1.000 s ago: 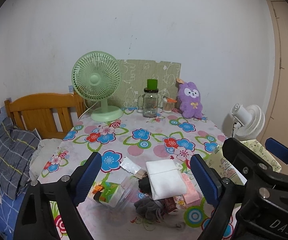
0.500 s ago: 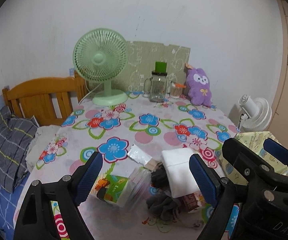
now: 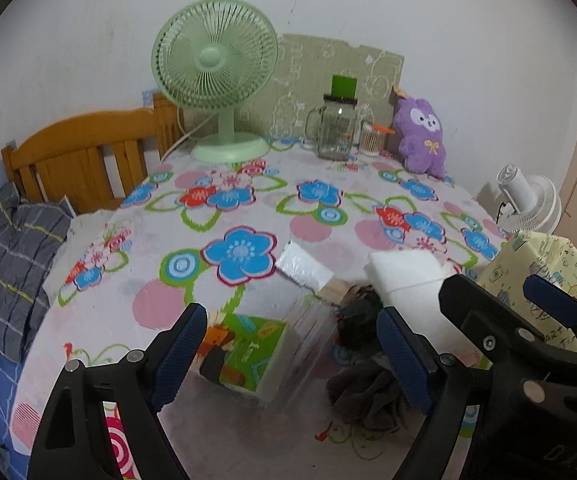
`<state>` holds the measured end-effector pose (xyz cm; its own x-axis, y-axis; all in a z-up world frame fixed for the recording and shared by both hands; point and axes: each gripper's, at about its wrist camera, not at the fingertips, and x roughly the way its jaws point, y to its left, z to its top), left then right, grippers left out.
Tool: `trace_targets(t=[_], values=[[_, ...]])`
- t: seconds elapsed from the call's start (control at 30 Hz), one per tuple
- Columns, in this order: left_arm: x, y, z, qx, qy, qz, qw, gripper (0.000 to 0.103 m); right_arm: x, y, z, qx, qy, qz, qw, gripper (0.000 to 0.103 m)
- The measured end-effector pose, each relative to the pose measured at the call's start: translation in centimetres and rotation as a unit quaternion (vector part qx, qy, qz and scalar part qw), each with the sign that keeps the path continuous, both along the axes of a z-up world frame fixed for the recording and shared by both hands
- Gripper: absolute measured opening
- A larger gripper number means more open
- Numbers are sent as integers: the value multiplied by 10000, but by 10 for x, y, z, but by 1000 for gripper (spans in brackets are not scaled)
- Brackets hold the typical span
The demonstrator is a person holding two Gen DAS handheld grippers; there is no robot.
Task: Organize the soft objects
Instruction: 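Grasp the white wrapped pad with the right tool while the left tool grasps the green tissue pack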
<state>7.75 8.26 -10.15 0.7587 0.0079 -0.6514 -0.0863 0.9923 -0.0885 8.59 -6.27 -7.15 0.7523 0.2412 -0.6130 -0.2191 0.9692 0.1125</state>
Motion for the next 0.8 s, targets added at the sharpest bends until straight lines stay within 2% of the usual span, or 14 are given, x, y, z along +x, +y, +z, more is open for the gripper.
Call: trace_targets(t=[0.5, 0.6, 0.8], values=[[12, 17, -28, 50, 380, 251, 9989, 88, 20, 20, -33, -238, 436, 86, 9987, 102], [15, 22, -33, 85, 430, 283, 9986, 87, 25, 24, -38, -292, 512, 73, 9982, 95], [20, 27, -41, -28, 557, 270, 9981, 82, 31, 31, -44, -382, 642, 106, 9971, 87]])
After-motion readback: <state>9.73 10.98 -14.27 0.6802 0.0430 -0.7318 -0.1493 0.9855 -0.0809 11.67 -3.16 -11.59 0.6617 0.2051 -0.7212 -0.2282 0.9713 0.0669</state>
